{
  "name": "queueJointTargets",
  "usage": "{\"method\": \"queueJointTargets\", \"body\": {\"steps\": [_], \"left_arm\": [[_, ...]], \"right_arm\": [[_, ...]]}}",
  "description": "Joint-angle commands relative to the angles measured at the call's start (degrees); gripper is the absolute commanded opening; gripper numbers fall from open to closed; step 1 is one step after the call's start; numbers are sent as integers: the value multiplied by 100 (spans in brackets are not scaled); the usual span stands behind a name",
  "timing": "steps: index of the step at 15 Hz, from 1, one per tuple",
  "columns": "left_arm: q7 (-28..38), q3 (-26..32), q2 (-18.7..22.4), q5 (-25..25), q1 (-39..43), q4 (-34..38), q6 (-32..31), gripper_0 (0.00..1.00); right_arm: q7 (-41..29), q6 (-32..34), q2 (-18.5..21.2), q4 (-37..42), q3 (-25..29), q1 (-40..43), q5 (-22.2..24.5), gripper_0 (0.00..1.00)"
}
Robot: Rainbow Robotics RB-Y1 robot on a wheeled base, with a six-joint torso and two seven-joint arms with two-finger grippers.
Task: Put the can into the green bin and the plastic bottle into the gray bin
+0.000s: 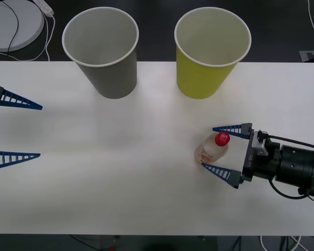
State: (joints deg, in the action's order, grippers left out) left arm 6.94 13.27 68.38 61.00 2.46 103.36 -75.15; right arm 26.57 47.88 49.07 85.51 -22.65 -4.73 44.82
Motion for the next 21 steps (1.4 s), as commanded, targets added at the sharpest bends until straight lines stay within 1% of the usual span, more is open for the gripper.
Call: {"method": "queueJointTargets", "body": {"steps": [1, 6, 7, 8, 9, 17, 21], "left_arm": [[0, 0, 0, 0, 0, 0, 0, 100], [0, 0, 0, 0, 0, 0, 0, 100], [0, 0, 0, 0, 0, 0, 0, 100], [0, 0, 0, 0, 0, 0, 0, 100], [0, 0, 0, 0, 0, 0, 0, 100], [0, 0, 0, 0, 0, 0, 0, 100], [0, 0, 0, 0, 0, 0, 0, 100]], "right_arm": [[24, 37, -46, 1, -64, -63, 0, 100], [24, 29, -117, 1, -126, -125, 0, 100], [24, 37, -117, 1, -126, -125, 0, 92], [6, 29, -117, 1, -126, -125, 0, 19], [24, 29, -117, 1, -126, -125, 0, 0], [6, 29, -108, 1, -117, -116, 0, 0], [-11, 29, 59, 194, -64, 25, -351, 0]]}}
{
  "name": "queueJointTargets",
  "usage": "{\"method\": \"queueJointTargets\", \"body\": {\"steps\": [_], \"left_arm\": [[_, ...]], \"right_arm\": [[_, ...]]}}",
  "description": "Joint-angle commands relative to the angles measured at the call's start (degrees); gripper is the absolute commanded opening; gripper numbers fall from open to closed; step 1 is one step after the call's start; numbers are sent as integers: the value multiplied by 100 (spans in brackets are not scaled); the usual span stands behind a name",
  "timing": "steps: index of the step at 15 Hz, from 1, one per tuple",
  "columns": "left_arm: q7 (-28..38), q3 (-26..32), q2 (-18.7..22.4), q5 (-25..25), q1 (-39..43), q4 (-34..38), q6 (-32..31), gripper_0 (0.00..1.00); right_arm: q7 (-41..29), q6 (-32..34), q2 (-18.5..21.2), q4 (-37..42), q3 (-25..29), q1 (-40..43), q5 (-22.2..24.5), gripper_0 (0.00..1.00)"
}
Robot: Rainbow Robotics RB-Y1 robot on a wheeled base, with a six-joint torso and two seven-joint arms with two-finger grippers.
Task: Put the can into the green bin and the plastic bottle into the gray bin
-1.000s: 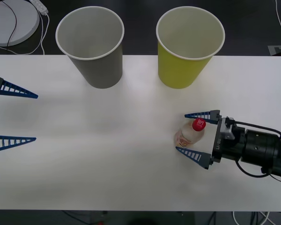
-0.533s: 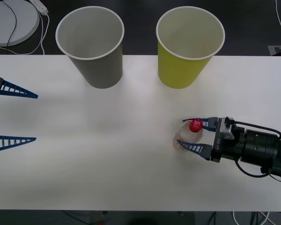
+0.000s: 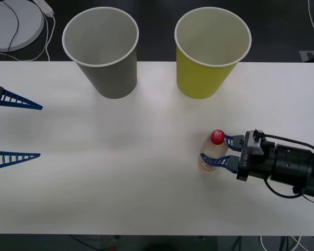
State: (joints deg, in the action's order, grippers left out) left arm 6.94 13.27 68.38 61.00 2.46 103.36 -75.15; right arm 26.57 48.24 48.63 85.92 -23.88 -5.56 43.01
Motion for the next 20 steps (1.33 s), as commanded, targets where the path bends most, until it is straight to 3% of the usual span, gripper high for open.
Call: {"method": "queueJointTargets", "body": {"steps": [1, 8, 12, 16, 20], "left_arm": [[0, 0, 0, 0, 0, 0, 0, 100], [0, 0, 0, 0, 0, 0, 0, 100], [0, 0, 0, 0, 0, 0, 0, 100], [0, 0, 0, 0, 0, 0, 0, 100], [0, 0, 0, 0, 0, 0, 0, 100]], "right_arm": [[-38, -25, 156, 276, 156, 205, -179, 0], [-838, -877, 666, 1867, 868, 1251, -170, 0], [-1717, -912, 789, 2447, 1369, 1558, 261, 0], [-2403, -1132, 1061, 3062, 1782, 1839, 357, 0], [-3571, -1273, 1298, 3783, 2362, 2138, 990, 0]]}}
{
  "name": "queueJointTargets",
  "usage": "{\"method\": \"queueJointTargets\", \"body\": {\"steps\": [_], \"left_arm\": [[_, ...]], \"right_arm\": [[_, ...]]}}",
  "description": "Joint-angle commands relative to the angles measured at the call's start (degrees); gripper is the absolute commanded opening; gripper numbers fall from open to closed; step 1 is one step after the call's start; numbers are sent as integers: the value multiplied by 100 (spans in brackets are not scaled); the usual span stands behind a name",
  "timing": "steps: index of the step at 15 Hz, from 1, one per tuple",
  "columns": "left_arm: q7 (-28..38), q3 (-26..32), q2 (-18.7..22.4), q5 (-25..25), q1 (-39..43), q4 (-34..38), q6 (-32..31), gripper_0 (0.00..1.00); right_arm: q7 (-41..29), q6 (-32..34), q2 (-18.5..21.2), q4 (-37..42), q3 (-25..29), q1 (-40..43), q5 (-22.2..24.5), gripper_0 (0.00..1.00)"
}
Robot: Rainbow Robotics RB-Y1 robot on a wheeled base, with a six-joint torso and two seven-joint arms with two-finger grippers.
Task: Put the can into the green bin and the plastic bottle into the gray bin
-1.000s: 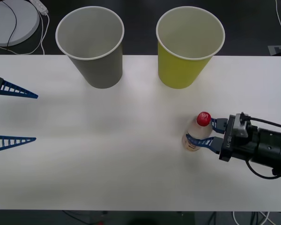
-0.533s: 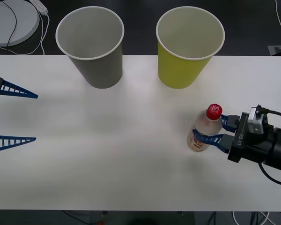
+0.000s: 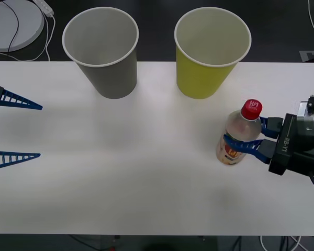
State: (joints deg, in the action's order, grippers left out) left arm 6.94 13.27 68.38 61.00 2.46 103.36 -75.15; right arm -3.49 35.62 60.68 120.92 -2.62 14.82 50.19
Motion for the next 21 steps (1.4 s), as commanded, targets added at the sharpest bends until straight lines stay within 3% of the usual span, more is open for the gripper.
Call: {"method": "queueJointTargets", "body": {"steps": [1, 8, 13, 16, 18, 21], "left_arm": [[0, 0, 0, 0, 0, 0, 0, 100], [0, 0, 0, 0, 0, 0, 0, 100], [0, 0, 0, 0, 0, 0, 0, 100], [0, 0, 0, 0, 0, 0, 0, 100], [0, 0, 0, 0, 0, 0, 0, 100], [0, 0, 0, 0, 0, 0, 0, 100]], "right_arm": [[-873, -12, 137, 423, 323, 126, 404, 0], [-3527, -12, 392, 1548, 886, -14, 1960, 0], [-5435, 41, 489, 2137, 895, -603, 3357, 0], [-6463, 472, 480, 2322, 877, -1113, 3999, 0], [-7069, 788, 480, 2445, 877, -1473, 4306, 0], [-7263, 1263, 480, 2348, 842, -2062, 4271, 0]]}}
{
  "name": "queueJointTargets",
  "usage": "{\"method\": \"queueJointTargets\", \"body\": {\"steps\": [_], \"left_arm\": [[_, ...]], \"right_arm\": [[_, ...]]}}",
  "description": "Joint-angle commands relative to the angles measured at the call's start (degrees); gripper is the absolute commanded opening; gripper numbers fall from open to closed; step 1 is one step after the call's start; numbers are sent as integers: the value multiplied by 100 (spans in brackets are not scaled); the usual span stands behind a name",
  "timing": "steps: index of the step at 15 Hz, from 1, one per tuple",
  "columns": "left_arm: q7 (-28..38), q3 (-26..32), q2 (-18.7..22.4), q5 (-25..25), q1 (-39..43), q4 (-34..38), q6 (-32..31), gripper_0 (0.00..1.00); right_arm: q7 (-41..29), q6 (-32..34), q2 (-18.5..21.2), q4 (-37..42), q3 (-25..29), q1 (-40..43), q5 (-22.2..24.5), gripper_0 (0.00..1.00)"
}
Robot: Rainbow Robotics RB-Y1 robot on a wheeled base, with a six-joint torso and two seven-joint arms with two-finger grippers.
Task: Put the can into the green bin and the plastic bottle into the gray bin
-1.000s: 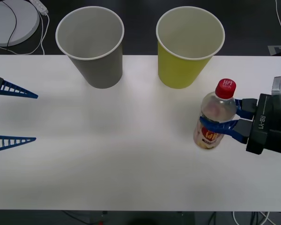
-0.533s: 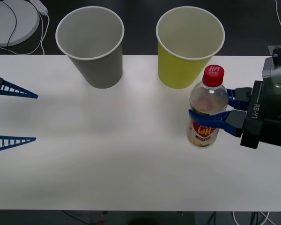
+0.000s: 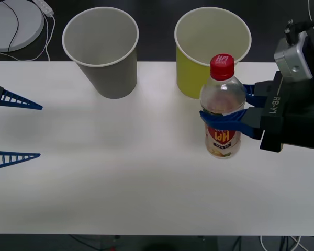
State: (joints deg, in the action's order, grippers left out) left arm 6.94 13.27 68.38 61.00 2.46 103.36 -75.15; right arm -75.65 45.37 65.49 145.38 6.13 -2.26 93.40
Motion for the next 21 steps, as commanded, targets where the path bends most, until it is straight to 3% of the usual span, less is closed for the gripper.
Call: {"method": "queueJointTargets", "body": {"steps": [1, 4, 14, 21], "left_arm": [[0, 0, 0, 0, 0, 0, 0, 100], [0, 0, 0, 0, 0, 0, 0, 100], [0, 0, 0, 0, 0, 0, 0, 100], [0, 0, 0, 0, 0, 0, 0, 100]], "right_arm": [[-46, 394, -2, -168, -129, -609, -68, 0], [-389, 394, -2, -396, -683, -1347, -24, 0], [-398, 552, -19, -1767, -2274, -3799, -173, 0], [-406, 1589, -63, -2725, -2871, -5452, -402, 0]]}}
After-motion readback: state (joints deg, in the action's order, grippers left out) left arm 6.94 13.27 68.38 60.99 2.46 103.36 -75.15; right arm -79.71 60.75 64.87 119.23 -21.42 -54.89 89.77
